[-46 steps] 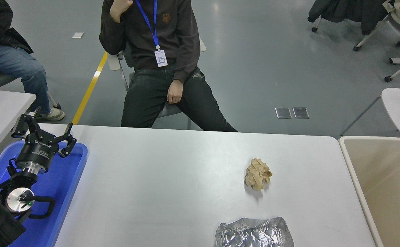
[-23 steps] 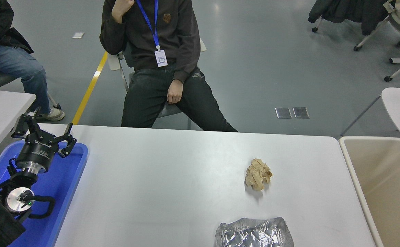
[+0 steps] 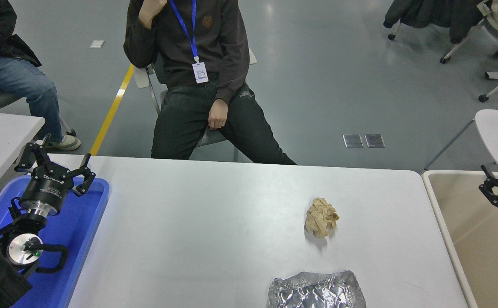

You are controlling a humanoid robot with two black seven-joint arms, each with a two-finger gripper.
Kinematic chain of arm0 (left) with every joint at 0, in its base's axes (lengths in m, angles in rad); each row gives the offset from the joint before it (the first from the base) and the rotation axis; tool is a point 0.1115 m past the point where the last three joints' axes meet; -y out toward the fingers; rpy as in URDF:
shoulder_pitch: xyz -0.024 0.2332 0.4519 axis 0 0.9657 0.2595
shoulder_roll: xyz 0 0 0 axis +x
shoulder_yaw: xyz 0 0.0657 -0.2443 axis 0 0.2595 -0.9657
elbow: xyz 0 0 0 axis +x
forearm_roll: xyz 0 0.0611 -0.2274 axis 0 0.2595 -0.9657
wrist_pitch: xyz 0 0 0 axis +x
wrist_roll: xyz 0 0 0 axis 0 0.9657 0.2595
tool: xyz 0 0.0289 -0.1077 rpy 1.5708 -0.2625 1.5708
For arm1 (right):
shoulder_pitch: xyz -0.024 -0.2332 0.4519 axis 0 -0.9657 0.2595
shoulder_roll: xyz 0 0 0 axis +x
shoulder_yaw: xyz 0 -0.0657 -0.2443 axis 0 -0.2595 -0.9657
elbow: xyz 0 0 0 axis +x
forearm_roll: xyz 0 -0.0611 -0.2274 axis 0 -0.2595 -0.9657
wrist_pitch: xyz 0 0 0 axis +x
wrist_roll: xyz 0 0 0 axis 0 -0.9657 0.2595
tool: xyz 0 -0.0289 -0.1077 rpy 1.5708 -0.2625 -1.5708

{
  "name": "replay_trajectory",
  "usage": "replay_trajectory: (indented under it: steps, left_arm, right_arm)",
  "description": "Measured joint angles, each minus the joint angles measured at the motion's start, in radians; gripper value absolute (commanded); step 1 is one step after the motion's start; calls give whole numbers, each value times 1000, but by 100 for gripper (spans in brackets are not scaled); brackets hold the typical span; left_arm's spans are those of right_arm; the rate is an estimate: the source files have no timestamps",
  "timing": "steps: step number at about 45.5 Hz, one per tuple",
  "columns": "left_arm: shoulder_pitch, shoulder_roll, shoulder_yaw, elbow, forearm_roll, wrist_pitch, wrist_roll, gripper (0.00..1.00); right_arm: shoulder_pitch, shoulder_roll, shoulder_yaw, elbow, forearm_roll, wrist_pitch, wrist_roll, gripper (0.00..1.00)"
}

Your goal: Clean the table surface

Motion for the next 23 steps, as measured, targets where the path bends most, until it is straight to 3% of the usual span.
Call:
replay_trajectory:
  steps: [13, 23]
  left_arm:
    - [0, 0, -1, 0, 0, 0, 0, 100]
    - [0, 0, -1, 0, 0, -1, -1, 100]
  right_arm:
    - [18, 112, 28, 18, -10, 13, 15, 100]
    - [42, 182, 33, 16, -63, -43, 56, 100]
